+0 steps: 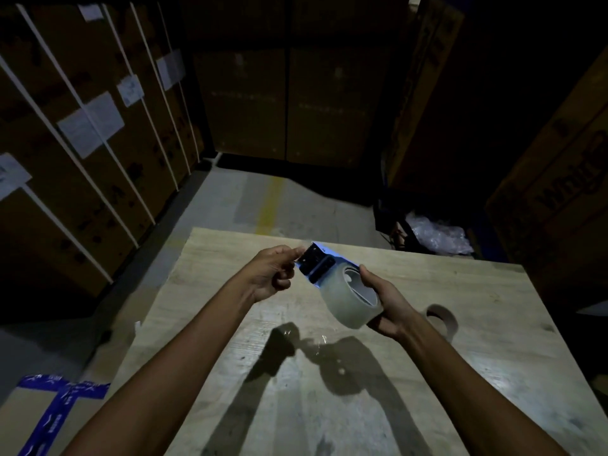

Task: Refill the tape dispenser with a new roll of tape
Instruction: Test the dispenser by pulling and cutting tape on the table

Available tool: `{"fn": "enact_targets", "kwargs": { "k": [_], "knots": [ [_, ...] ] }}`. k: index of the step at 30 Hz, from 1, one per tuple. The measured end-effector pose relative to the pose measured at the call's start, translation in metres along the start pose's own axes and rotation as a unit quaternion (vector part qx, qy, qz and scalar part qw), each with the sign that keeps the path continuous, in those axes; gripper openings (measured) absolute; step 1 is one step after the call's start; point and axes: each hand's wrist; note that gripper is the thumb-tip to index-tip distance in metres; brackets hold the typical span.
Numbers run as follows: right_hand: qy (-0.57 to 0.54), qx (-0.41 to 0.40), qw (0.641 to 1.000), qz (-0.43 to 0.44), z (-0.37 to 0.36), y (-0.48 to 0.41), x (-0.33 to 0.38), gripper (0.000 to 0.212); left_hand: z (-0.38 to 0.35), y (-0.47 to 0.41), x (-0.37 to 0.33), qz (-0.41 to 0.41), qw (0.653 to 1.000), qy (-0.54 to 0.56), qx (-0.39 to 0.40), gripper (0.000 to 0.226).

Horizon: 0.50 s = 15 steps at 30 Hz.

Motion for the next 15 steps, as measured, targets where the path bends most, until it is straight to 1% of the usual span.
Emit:
{"fn": "enact_targets", "kwargs": {
  "k": [3, 5, 6, 8, 10, 12, 15],
  "knots": [
    [0.026, -0.003, 0.999, 0.028, -0.007, -0.002, -0.003, 0.042, -0.001, 0.001, 0.01, 0.041, 0.991, 0.119, 0.045, 0.022],
    [0.041, 0.001, 0.998, 0.055, -0.009, -0.001, -0.005, 0.038, 0.003, 0.003, 0.015, 0.051, 0.988, 0.132, 0.06, 0.021],
    [0.051, 0.009, 0.996, 0.069, -0.008, -0.001, -0.007, 0.036, 0.007, 0.004, 0.016, 0.053, 0.989, 0.114, 0.072, 0.02],
    [0.091, 0.022, 0.992, 0.085, -0.005, 0.002, -0.008, 0.032, 0.021, 0.005, 0.016, 0.053, 0.994, 0.035, 0.091, 0.017],
    [0.176, 0.026, 0.979, 0.094, -0.002, 0.005, -0.007, 0.029, 0.036, 0.005, 0.013, 0.058, 0.992, -0.062, 0.09, 0.018],
    [0.269, 0.033, 0.958, 0.098, 0.0, 0.007, -0.006, 0.029, 0.044, 0.006, 0.012, 0.075, 0.985, -0.133, 0.078, 0.02],
    [0.329, 0.043, 0.938, 0.101, 0.003, 0.008, -0.006, 0.031, 0.047, 0.004, 0.02, 0.103, 0.98, -0.161, 0.06, 0.02]
  ]
}}
Point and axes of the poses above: each hand's wrist, its own y-axis away from the middle knuckle, its own z-axis out of the back of the hand, x = y × z, and after that the axes turned 10 degrees about z, right-handed
